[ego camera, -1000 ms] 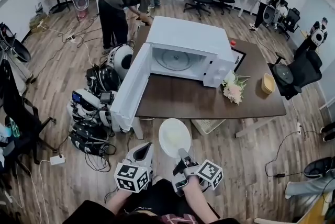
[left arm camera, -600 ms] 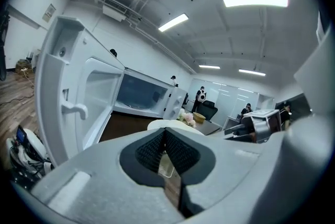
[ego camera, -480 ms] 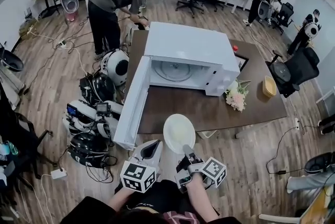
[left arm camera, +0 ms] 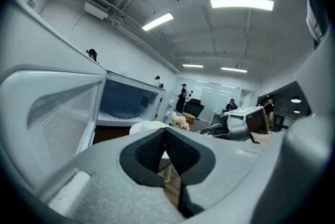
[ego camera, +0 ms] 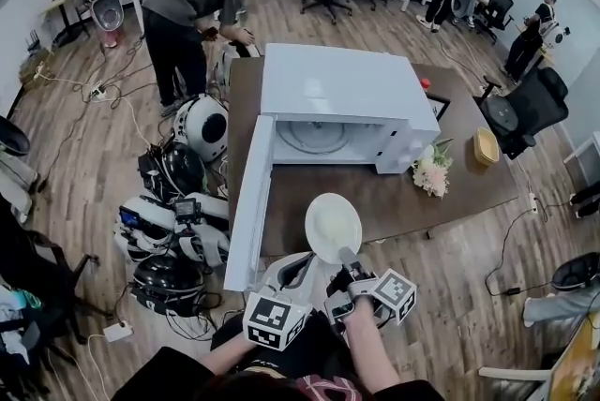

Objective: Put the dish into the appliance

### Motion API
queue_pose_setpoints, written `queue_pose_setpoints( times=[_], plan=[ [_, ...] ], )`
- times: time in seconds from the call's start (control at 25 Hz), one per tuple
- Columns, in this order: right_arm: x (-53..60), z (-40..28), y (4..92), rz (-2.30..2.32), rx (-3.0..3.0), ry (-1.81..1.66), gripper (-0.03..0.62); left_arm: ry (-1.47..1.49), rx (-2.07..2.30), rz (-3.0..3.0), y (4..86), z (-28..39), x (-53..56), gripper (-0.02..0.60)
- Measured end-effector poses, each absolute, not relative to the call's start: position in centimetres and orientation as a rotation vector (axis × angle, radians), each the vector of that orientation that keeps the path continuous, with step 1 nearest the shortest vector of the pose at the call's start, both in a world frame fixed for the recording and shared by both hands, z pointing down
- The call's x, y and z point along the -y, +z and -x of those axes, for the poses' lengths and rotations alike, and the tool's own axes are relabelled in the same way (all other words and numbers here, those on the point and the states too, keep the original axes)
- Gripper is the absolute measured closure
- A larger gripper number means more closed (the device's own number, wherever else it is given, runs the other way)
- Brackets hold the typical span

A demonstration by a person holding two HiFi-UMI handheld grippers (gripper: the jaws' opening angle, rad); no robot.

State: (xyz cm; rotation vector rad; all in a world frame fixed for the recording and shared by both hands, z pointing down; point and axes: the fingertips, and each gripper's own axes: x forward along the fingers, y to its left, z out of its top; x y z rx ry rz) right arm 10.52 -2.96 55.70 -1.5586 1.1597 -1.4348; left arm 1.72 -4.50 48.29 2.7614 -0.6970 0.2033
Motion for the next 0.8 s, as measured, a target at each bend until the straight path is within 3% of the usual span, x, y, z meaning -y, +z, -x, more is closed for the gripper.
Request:
queue_pose_setpoints(
  times=[0.8],
  plan=[
    [14.6,-15.2,55.8,1.522,-1.238,-1.522,0.536,0.247,0.982,-2.716,47.7,-5.8,10.0,0.572]
  ],
)
